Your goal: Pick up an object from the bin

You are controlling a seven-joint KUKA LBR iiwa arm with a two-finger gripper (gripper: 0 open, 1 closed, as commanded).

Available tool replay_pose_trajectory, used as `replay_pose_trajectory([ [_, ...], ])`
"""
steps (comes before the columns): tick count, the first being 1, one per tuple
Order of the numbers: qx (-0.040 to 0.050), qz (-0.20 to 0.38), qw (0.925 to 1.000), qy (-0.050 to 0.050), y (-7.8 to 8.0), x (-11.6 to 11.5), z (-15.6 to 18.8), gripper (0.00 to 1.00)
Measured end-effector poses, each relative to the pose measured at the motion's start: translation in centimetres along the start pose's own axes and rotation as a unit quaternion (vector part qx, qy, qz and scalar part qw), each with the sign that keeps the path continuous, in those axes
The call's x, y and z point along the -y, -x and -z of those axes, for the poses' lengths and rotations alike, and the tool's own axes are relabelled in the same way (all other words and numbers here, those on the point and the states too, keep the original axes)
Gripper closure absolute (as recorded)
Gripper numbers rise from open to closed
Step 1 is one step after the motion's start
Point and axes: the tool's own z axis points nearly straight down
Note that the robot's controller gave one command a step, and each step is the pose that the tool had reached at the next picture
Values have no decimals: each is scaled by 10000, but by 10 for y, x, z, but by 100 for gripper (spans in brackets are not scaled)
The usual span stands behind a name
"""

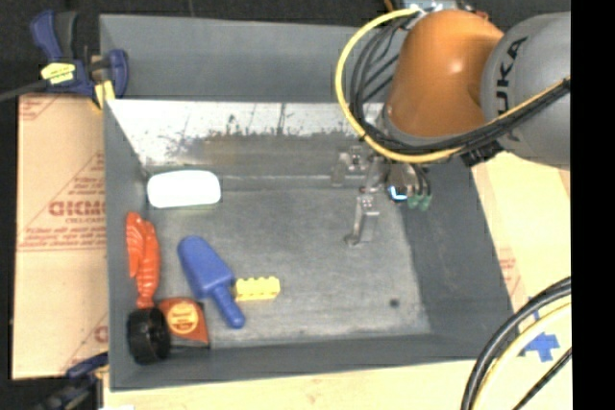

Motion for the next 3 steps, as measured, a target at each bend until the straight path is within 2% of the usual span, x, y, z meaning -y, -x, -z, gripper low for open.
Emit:
replay_pose_trajectory([
  [1,40,-1,10000,0,1,0,5,0],
  [2,54,-410,9991,4,-23,-41,-72,0],
  [3,11,91,10000,-10,-33,-60,-83,0],
])
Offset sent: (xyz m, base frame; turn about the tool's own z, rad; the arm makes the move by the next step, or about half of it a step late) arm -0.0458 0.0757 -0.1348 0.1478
